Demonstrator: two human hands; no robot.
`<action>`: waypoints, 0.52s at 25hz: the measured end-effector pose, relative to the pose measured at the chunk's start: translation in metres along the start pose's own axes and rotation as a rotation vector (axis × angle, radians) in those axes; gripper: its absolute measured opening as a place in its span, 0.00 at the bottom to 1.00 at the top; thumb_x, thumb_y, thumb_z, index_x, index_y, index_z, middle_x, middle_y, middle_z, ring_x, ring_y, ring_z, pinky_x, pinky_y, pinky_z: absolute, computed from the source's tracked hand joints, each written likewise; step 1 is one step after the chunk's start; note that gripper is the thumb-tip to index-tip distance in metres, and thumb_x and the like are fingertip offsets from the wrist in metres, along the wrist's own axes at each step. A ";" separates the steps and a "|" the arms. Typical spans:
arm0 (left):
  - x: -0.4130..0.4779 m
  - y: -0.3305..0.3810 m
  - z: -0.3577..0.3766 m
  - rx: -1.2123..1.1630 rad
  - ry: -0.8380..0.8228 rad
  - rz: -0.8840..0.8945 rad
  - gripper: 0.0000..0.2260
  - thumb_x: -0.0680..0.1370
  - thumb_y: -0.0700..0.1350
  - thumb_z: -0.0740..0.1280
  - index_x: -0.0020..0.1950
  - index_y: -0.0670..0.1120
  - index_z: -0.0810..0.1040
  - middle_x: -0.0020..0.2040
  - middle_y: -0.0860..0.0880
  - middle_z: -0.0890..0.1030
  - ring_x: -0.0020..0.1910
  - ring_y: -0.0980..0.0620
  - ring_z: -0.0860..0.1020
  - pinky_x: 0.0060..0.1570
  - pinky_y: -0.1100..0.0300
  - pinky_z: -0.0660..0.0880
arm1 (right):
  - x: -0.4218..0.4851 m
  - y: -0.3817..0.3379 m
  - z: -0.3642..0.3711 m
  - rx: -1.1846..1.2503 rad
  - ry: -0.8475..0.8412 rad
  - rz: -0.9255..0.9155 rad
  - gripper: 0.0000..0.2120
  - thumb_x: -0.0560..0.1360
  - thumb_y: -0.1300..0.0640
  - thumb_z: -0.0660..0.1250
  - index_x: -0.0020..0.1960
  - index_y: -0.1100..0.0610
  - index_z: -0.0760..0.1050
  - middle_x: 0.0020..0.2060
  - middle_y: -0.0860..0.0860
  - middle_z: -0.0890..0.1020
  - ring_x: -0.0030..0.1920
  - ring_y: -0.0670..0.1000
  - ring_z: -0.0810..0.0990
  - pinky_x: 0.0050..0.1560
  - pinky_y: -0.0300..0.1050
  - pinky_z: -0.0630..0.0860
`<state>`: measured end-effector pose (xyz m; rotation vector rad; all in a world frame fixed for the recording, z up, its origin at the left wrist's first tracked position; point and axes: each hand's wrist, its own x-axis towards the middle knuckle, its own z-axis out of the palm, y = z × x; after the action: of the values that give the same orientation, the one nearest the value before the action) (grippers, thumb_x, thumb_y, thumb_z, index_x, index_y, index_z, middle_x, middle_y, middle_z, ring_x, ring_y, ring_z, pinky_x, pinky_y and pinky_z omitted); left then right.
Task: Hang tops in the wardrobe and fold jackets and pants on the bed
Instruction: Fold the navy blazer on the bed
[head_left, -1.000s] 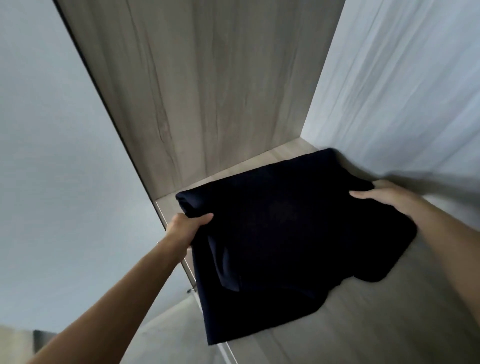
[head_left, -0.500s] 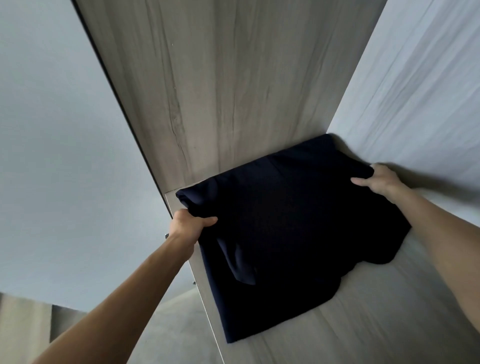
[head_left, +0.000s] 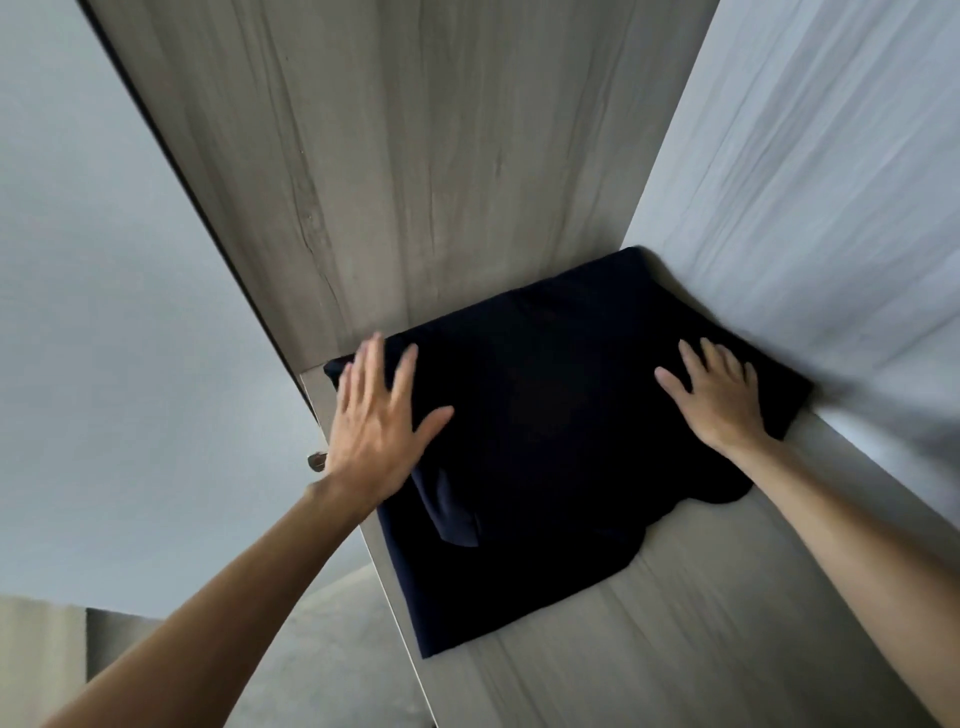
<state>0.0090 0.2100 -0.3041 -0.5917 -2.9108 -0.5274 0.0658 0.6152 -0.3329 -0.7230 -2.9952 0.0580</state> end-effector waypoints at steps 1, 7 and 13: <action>-0.003 0.001 0.010 0.054 -0.104 0.040 0.37 0.79 0.68 0.49 0.81 0.47 0.52 0.81 0.38 0.50 0.80 0.41 0.46 0.77 0.45 0.46 | 0.000 0.003 0.001 0.012 -0.075 0.013 0.34 0.80 0.34 0.47 0.79 0.52 0.57 0.78 0.57 0.59 0.78 0.57 0.55 0.76 0.60 0.50; -0.007 -0.005 0.021 0.196 -0.255 0.053 0.37 0.78 0.69 0.42 0.81 0.49 0.50 0.81 0.39 0.50 0.80 0.43 0.45 0.77 0.45 0.41 | -0.018 -0.031 -0.025 -0.018 -0.037 -0.061 0.35 0.79 0.33 0.45 0.77 0.54 0.63 0.78 0.57 0.60 0.78 0.58 0.56 0.76 0.62 0.49; 0.018 -0.003 0.011 0.231 -0.118 0.101 0.35 0.78 0.69 0.46 0.65 0.44 0.75 0.63 0.38 0.75 0.64 0.37 0.73 0.69 0.43 0.63 | -0.093 -0.093 -0.017 0.042 0.028 -0.274 0.34 0.79 0.34 0.44 0.67 0.56 0.75 0.65 0.55 0.78 0.68 0.56 0.74 0.69 0.52 0.68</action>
<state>-0.0094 0.2178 -0.3115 -0.7537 -2.9711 -0.1458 0.1070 0.4903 -0.3156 -0.3026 -3.0241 0.0959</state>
